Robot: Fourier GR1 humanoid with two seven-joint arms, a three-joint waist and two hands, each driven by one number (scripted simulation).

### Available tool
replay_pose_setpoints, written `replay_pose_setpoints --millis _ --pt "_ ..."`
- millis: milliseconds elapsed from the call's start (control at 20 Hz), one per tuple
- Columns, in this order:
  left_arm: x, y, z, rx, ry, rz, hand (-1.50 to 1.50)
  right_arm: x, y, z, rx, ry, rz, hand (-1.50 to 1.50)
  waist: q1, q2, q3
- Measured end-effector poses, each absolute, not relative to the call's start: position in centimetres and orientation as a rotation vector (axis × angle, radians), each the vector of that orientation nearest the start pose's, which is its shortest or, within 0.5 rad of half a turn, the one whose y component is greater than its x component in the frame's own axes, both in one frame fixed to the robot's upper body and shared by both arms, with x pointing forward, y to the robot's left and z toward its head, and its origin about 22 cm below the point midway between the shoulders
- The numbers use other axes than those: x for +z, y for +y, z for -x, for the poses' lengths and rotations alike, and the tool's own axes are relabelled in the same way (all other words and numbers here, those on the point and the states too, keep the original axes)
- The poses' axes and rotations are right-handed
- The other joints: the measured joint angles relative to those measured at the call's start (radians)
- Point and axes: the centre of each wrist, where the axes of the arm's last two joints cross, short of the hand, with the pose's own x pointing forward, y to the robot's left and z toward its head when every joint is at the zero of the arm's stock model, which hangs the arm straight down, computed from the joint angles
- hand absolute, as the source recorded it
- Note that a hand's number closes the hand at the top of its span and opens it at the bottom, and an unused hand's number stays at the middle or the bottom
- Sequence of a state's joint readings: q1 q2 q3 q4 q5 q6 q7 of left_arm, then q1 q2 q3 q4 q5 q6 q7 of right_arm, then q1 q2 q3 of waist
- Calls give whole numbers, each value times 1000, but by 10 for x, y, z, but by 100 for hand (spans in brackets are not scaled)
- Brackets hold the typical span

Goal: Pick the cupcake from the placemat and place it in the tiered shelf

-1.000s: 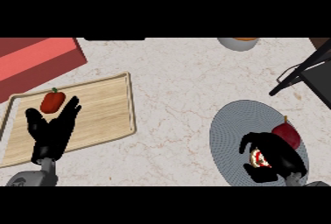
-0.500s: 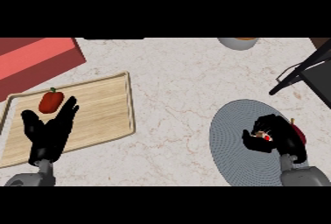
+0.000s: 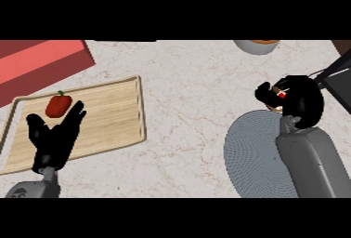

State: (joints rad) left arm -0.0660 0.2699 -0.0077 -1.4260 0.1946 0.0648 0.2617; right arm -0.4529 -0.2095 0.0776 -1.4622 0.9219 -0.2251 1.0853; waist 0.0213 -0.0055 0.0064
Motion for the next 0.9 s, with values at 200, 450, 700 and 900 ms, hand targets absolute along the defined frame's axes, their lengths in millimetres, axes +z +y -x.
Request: replay_pose_setpoints --millis 200,450,700,900 --pt "-2 293 -257 14 -1219 -113 0 152 -193 -348 67 -1046 1302 150 -10 -7 -1" --pt "-3 295 -255 27 -1211 -112 0 205 -177 -353 -26 -1106 1451 150 -21 -13 0" --pt "-4 299 -251 32 -1213 -122 0 257 -179 -355 -109 -1119 1545 150 -28 -14 1" --pt "-3 299 -250 37 -1211 -121 0 293 -189 -351 -178 -1112 1588 150 -32 -13 1"
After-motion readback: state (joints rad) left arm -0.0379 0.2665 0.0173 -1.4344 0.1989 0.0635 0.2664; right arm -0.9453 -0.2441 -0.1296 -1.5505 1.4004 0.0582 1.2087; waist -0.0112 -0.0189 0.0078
